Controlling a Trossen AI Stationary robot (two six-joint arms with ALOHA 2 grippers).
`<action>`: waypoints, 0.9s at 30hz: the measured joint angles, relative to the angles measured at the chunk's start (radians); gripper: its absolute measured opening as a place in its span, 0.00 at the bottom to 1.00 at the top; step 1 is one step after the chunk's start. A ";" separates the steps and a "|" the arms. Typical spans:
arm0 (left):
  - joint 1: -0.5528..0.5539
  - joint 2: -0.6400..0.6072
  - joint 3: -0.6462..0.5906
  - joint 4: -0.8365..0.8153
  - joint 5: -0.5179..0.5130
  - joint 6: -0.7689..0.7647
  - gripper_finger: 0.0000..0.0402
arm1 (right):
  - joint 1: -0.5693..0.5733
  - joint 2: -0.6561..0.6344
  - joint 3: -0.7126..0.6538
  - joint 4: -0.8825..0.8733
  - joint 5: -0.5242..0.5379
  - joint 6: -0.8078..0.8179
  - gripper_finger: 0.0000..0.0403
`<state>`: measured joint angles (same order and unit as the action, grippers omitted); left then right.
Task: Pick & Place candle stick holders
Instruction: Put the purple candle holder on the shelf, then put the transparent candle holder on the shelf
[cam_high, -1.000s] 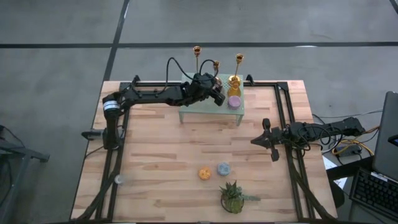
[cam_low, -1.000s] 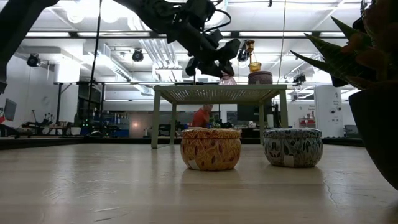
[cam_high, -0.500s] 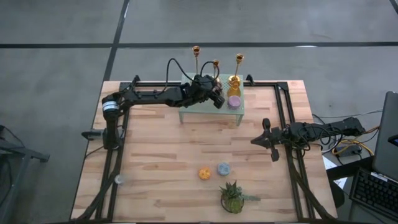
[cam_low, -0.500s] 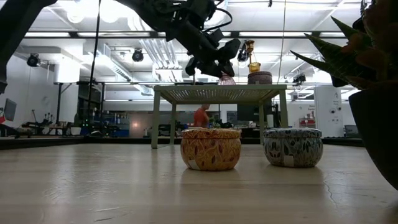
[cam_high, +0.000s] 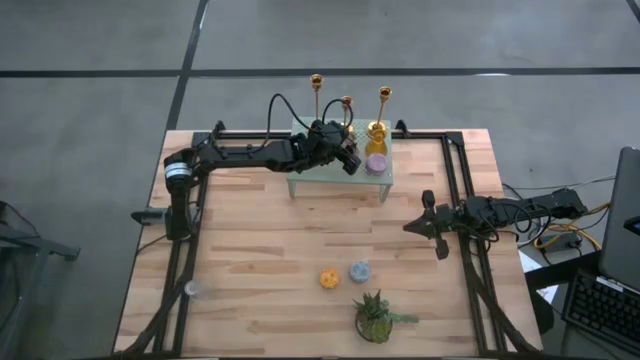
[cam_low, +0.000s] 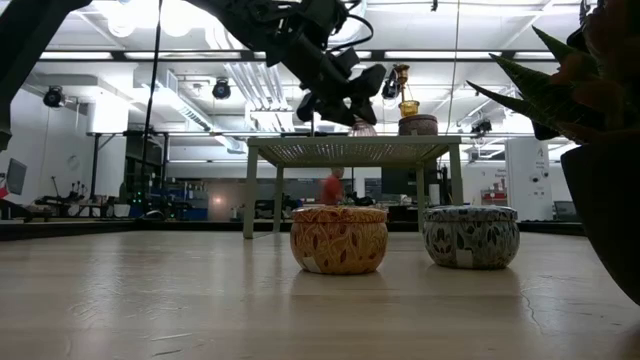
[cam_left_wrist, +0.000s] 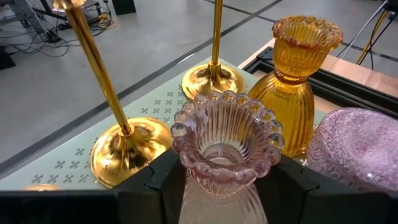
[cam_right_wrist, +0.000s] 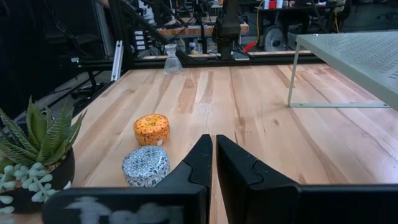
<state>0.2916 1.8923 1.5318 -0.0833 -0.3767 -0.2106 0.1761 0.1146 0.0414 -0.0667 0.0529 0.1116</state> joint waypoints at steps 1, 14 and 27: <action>0.000 0.000 0.000 -0.005 0.000 0.000 0.44 | 0.000 0.000 0.000 0.000 0.000 0.000 0.04; -0.005 -0.017 -0.003 -0.039 -0.007 0.016 0.67 | 0.000 0.000 0.000 0.000 0.000 0.000 0.04; -0.035 -0.116 -0.003 -0.166 -0.007 0.073 0.68 | 0.000 0.000 0.000 0.000 0.000 0.000 0.04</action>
<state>0.2565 1.7765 1.5291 -0.2493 -0.3842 -0.1376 0.1761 0.1150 0.0414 -0.0664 0.0534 0.1116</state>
